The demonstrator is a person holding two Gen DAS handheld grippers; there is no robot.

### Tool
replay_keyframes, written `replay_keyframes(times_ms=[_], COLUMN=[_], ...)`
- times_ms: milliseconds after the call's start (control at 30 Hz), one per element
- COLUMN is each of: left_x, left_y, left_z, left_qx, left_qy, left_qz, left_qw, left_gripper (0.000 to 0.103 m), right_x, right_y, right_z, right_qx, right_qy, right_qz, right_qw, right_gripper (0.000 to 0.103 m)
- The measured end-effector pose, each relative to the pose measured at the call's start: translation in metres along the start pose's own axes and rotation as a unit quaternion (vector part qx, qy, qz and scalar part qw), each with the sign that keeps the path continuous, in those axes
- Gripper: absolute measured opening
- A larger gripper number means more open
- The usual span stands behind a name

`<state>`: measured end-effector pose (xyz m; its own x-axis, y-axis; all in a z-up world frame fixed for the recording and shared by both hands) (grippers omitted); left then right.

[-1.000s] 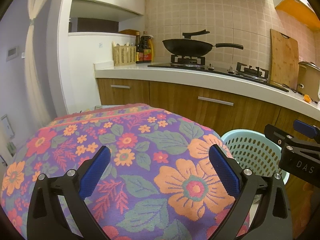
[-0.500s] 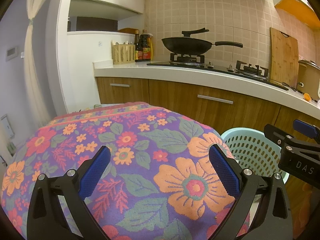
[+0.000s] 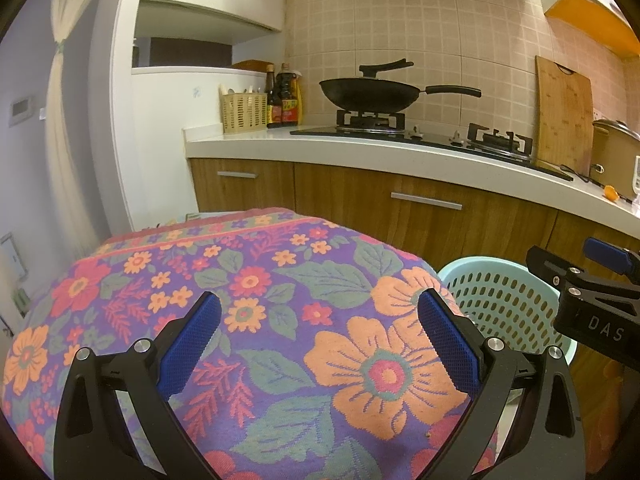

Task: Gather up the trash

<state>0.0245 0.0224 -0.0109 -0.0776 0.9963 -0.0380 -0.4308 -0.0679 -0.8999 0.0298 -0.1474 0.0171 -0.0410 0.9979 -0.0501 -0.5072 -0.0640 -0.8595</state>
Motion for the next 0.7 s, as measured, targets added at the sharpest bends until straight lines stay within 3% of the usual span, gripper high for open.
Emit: replay_keyframes(times_ms=[700], left_x=[-0.0003], left_y=[-0.0004], left_z=[-0.0004], left_qx=[0.002], left_qy=[0.004], left_qz=[-0.001], left_qw=[1.0000], left_gripper=[0.095], right_x=[0.0005], right_y=[-0.0002], right_z=[0.0005], right_qx=[-0.001], right_qy=[-0.002], right_qz=[0.001], right_qw=[1.000], right_gripper=[0.086])
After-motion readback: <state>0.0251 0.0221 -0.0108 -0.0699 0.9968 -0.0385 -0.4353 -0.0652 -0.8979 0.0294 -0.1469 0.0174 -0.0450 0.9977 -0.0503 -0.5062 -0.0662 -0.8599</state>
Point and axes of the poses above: each gripper's, at about its wrist camera, not at the fingertips, and z roughly against the way its jaws point, x to its left, y to its underside, the point moved 2 cm from there along -z, roughly the way its jaws point, and after that the axes turned 4 degrees about z, right-handed, at the moved point
